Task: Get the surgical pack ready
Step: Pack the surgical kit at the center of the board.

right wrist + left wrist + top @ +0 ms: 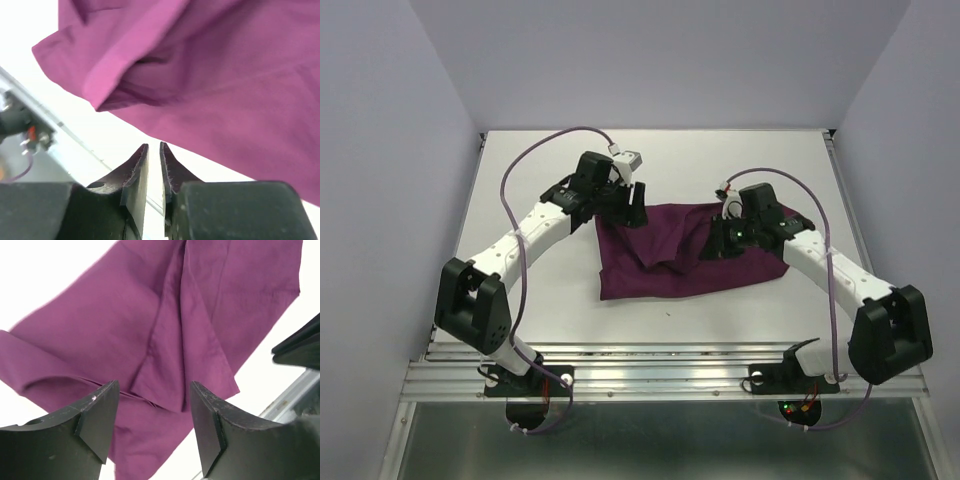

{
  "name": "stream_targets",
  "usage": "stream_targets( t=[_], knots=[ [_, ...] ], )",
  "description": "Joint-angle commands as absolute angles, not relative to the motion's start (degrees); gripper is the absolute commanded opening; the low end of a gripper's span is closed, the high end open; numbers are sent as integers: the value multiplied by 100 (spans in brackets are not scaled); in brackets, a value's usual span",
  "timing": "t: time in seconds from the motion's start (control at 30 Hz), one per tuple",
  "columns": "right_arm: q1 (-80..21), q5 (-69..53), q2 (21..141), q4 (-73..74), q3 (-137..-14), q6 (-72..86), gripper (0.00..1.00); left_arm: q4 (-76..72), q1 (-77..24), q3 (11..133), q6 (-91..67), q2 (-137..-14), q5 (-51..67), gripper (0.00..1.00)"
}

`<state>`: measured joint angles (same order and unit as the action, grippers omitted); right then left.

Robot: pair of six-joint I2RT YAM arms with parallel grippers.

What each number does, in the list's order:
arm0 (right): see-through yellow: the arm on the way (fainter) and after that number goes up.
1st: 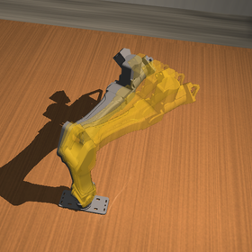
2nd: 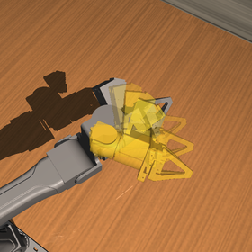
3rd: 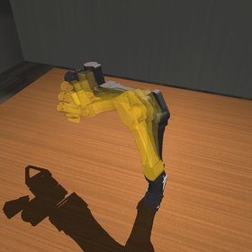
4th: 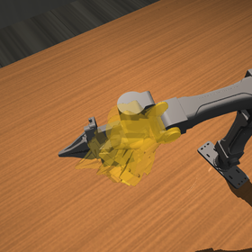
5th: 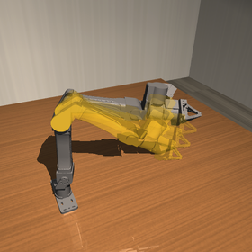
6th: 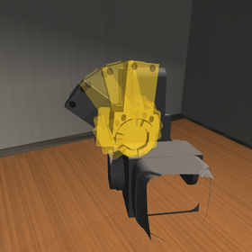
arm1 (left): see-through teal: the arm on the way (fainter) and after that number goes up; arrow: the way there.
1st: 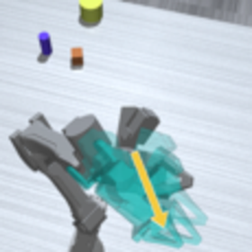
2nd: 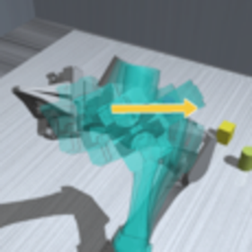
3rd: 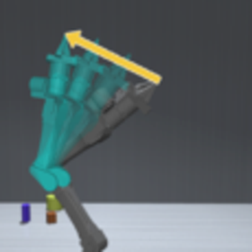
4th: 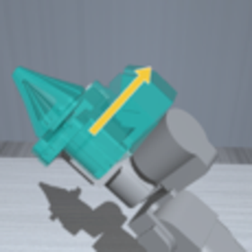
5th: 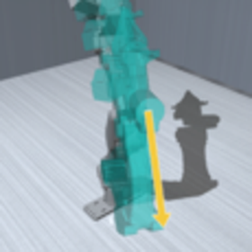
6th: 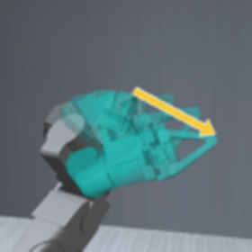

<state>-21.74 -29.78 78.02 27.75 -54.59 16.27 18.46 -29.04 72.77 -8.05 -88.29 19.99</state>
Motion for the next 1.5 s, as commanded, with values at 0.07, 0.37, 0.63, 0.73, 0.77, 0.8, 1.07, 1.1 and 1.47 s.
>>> stream_targets(
  t=[0.07,0.37,0.63,0.73,0.77,0.8,1.07,1.1,1.47],
  knots=[
    [-2188,-972,7006,3410,-5256,1985,35,1749,-3093,6988,-1142,-8710,2337,68],
    [-1620,-26,7110,3138,-5133,3136,63,1872,-3708,6812,-1433,-8631,2127,67],
    [8,-1387,7803,1935,-4939,3313,60,2144,-4313,6785,-1003,-8692,1102,86],
    [9,-1766,8182,1575,-5098,3462,60,2294,-4762,6908,-792,-8858,434,87],
    [9,-1828,8217,1504,-5106,3515,60,2337,-4859,6926,-756,-8894,291,88],
    [9,-1924,8253,1442,-5133,3585,60,2373,-4939,6943,-730,-8929,151,88],
    [9,-1934,8077,1441,-5089,3568,61,2479,-5440,7163,-264,-9220,-360,84],
    [9,-1951,8068,1450,-5063,3577,61,2479,-5588,7215,-142,-9281,-465,84],
    [9,-2101,7682,1669,-4966,3419,61,2400,-5722,7760,333,-9922,-1310,60]
  ],
)
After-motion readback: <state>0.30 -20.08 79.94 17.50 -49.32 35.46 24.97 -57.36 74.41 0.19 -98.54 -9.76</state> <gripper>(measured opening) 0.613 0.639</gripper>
